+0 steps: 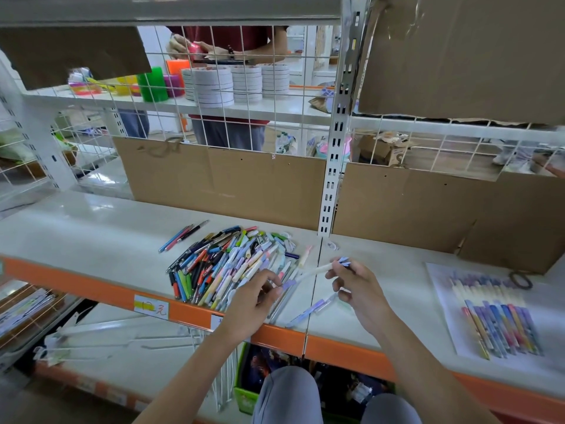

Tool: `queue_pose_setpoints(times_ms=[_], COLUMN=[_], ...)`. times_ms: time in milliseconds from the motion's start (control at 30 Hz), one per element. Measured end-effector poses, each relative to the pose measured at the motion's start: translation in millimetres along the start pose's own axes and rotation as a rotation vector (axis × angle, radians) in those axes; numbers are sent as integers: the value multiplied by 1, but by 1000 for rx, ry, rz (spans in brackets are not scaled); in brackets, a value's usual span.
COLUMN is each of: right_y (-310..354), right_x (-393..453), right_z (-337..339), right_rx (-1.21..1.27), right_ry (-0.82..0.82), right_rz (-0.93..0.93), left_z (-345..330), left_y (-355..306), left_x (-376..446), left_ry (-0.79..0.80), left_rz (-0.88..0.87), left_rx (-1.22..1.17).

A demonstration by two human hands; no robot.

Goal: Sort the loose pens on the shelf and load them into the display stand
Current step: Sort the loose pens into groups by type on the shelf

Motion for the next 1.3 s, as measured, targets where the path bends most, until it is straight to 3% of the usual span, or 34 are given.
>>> queue_pose_setpoints(times_ms=[233, 467, 667, 967, 1167, 1300], right_y=[0, 0, -8, -6, 7, 22], right_x=[-7, -11, -11, -12, -1, 20], right_z=[-9, -20, -13, 2, 4, 47], right_rx=[-64, -35, -42, -69, -6, 194], right_ry=[113, -28, -145, -93, -125, -276], right_rz=[-19, 71, 16, -43, -57, -90], left_z=[-9, -20, -31, -39, -32, 5], left_y=[-10, -25, -28, -34, -42, -8], left_x=[-1, 1, 1, -2, 13, 7], left_ry=[47, -21, -82, -35, 180, 143], left_rz=[22, 120, 45, 26, 261, 488], left_rx=[4, -76, -27, 14, -41, -236])
Point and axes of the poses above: each hand's wrist, its own x-axis towards the middle knuckle, its own z-axis out of the back of the hand, y = z × x, the point moved 4 cm from there along x, towards the middle knuckle, and after that the axes turned 12 degrees about -y, right-handed, at the moved point
